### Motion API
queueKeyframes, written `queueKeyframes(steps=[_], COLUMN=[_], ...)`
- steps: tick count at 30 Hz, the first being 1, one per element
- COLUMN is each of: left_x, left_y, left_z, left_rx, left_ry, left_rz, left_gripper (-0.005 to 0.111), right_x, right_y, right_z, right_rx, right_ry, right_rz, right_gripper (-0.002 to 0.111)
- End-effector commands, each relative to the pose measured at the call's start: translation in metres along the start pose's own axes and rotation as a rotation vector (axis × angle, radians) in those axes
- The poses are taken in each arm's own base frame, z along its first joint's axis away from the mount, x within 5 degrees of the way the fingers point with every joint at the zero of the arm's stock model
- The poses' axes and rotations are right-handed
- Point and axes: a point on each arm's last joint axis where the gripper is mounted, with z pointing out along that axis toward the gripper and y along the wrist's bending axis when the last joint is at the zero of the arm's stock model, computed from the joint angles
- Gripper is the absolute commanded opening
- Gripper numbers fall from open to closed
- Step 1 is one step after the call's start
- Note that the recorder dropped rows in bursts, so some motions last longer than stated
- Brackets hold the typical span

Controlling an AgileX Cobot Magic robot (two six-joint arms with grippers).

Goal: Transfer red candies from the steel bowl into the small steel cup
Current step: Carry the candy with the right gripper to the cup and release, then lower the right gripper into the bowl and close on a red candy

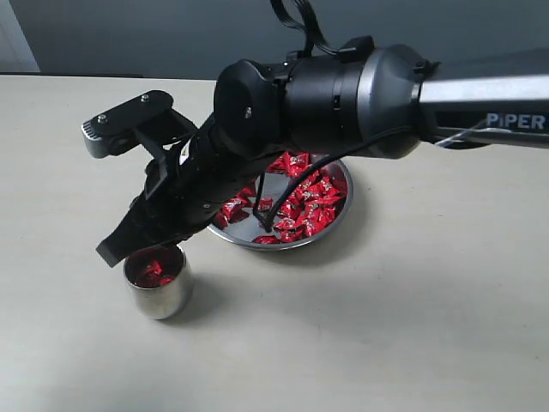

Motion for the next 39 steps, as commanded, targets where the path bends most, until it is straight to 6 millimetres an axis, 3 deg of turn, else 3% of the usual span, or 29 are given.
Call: queueKeyframes(steps=[1,5,10,13,20,24,39], left_x=[0.001,0.001,0.001,0.001,0.001,0.001,0.001], left_y=[0.0,0.0,0.0,0.0,0.0,0.0,0.0], left_z=[0.0,0.0,0.0,0.0,0.0,0.0,0.0], left_rx=[0.005,0.005,0.005,0.005,0.005,0.005,0.005], left_ry=[-0.002,-0.002,-0.002,-0.002,-0.002,-0.002,-0.002], left_rz=[-0.001,-0.001,-0.001,-0.001,-0.001,-0.001,-0.001], left_gripper=[0.0,0.0,0.0,0.0,0.0,0.0,0.0], right_x=[0.0,-0.001,-0.003,0.006,0.03,0.033,0.029], right_y=[0.001,-0.002,-0.049,-0.083,-0.114,-0.118,-0.121], right_z=[-0.004,-0.004,-0.008,0.006,0.039,0.049,0.049], right_rx=[-0.005,0.021,0.162,0.208,0.233,0.243,0.273], right_ry=[0.0,-0.01,-0.06,-0.05,0.032,0.022,-0.021], right_rz=[-0.01,-0.04,0.052,0.116,0.181,0.181,0.135], right_gripper=[0.03,0.03,0.03,0.03,0.03,0.03,0.03])
